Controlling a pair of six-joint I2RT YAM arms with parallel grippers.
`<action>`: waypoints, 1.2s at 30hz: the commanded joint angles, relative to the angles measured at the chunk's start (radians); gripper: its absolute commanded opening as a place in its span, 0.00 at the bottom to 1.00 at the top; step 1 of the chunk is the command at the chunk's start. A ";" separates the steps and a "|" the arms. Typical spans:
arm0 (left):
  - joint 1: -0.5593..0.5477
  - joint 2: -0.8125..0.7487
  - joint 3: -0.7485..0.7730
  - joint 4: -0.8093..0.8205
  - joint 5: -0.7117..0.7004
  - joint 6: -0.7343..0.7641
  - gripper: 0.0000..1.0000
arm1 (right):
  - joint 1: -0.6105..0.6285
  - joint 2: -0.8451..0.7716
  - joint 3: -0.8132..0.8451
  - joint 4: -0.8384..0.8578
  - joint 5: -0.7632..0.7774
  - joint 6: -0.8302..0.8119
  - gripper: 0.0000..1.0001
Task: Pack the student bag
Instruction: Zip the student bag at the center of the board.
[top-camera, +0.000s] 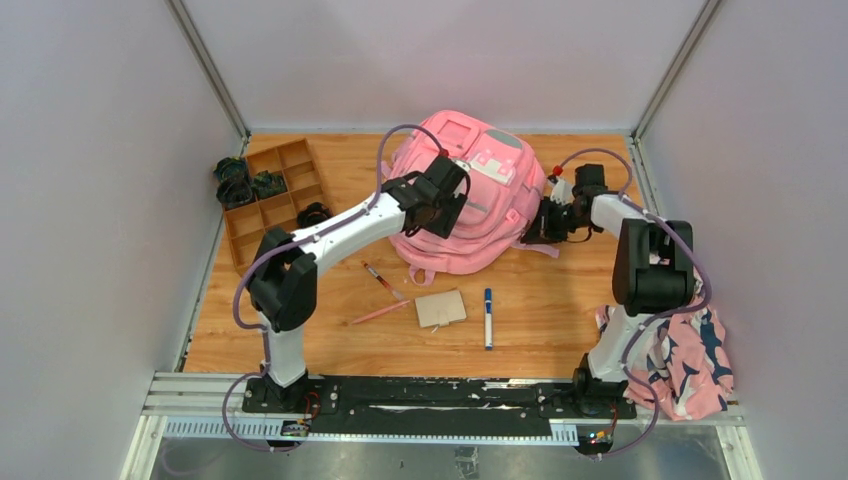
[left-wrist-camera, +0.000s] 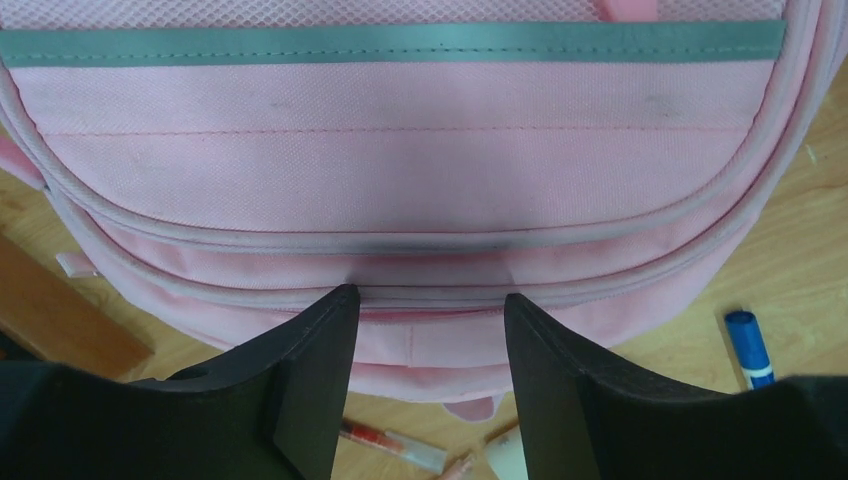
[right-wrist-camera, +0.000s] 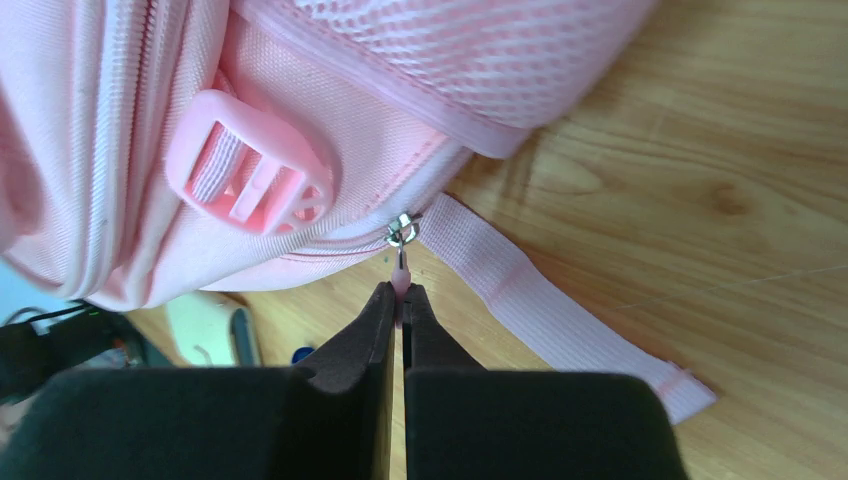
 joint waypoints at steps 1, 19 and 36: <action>0.009 0.091 0.088 0.045 0.062 0.003 0.60 | 0.116 -0.033 0.016 -0.164 0.230 -0.028 0.00; 0.054 0.110 0.216 0.072 0.093 -0.027 0.61 | 0.466 -0.266 -0.014 -0.111 0.309 0.136 0.42; -0.271 -0.167 -0.212 0.274 -0.173 -0.368 0.61 | -0.019 -0.541 -0.452 0.227 0.165 0.538 0.52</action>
